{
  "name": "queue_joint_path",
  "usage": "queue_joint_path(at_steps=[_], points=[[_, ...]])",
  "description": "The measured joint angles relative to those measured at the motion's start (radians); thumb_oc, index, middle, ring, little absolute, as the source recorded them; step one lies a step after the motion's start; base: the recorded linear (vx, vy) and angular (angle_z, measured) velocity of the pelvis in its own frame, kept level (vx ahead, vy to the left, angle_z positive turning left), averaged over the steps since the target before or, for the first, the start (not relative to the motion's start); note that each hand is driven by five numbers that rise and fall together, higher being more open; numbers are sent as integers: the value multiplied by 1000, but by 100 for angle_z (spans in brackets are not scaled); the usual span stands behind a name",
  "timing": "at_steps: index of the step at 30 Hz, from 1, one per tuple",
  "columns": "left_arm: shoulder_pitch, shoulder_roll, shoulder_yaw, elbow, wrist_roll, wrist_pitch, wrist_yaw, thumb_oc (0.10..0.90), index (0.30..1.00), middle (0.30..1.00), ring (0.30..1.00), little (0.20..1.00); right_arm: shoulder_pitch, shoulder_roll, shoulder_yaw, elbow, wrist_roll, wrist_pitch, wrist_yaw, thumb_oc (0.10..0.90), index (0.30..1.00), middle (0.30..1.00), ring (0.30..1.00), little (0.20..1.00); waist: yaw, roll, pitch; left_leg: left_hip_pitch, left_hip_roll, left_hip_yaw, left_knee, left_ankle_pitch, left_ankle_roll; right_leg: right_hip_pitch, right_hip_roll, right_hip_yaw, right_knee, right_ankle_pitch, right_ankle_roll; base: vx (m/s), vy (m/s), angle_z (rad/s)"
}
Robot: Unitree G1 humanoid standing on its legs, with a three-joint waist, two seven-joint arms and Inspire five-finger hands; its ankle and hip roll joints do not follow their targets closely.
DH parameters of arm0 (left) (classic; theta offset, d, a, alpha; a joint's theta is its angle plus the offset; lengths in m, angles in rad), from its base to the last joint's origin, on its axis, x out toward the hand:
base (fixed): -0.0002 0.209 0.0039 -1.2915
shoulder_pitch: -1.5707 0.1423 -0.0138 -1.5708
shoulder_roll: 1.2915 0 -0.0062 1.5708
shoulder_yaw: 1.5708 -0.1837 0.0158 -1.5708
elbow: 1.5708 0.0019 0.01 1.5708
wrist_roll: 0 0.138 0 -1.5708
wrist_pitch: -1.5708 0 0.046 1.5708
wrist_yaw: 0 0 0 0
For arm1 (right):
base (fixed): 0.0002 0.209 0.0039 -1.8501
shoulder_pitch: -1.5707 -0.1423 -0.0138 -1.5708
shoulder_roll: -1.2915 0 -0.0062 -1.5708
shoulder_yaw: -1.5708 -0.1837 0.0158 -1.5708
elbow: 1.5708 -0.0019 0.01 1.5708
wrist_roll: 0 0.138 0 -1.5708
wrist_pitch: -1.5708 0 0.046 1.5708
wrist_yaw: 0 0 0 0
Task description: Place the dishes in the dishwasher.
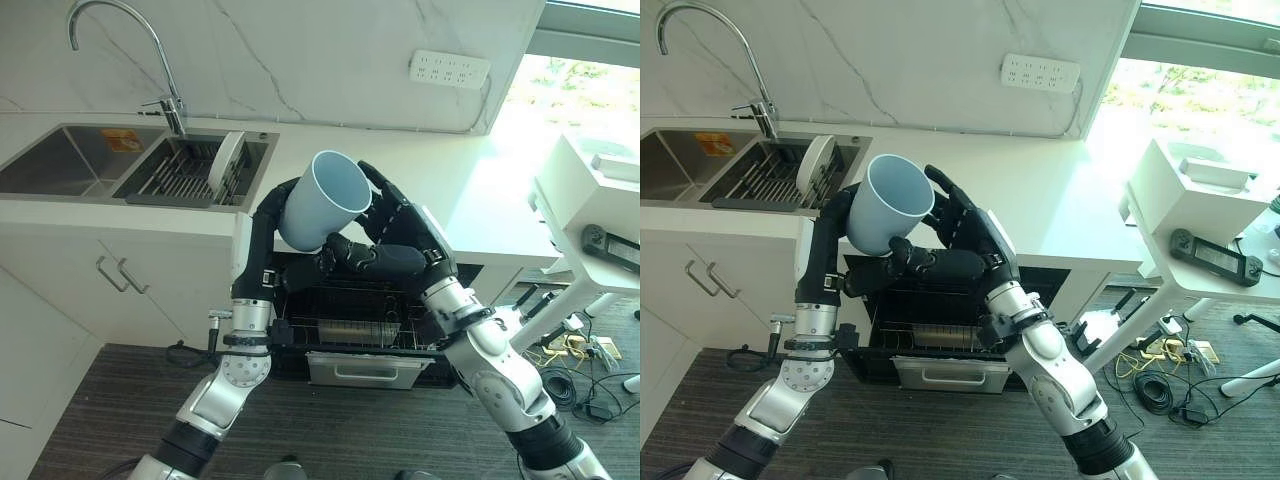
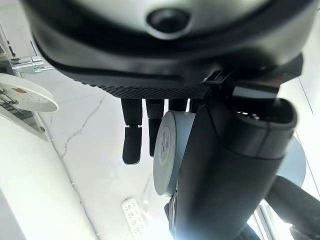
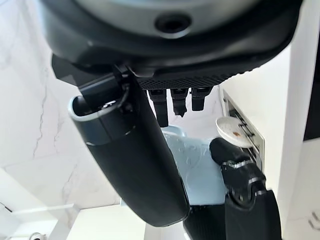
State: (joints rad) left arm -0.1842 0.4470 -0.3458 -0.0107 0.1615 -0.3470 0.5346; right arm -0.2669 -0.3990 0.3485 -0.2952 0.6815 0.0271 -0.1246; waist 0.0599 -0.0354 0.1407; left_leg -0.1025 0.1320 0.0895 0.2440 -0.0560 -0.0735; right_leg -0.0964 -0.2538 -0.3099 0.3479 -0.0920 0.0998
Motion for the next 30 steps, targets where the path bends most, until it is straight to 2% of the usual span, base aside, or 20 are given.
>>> queue_joint_path(at_steps=[4,23,30], points=[[0,0,-4,0,0,7,0,400,300,300,300,300,-1,0,4,0,-53,0,-29,800,900,900,900,900,-1,1,0,0,-2,0,0,0,0,0,0,0,0,0,0,0,0,0],[0,-1,-12,0,0,34,4,400,300,300,300,300,-10,0,23,0,-34,22,-60,800,900,900,900,900,2,2,-1,-1,-10,-1,0,0,2,2,-3,-1,0,-1,2,0,0,0],[0,-1,-13,0,-1,40,0,400,300,300,300,300,-13,0,29,0,-130,22,-71,800,900,900,900,900,1,2,-1,-1,-10,-2,-1,-1,3,2,-3,-1,-1,-1,3,0,0,0]])
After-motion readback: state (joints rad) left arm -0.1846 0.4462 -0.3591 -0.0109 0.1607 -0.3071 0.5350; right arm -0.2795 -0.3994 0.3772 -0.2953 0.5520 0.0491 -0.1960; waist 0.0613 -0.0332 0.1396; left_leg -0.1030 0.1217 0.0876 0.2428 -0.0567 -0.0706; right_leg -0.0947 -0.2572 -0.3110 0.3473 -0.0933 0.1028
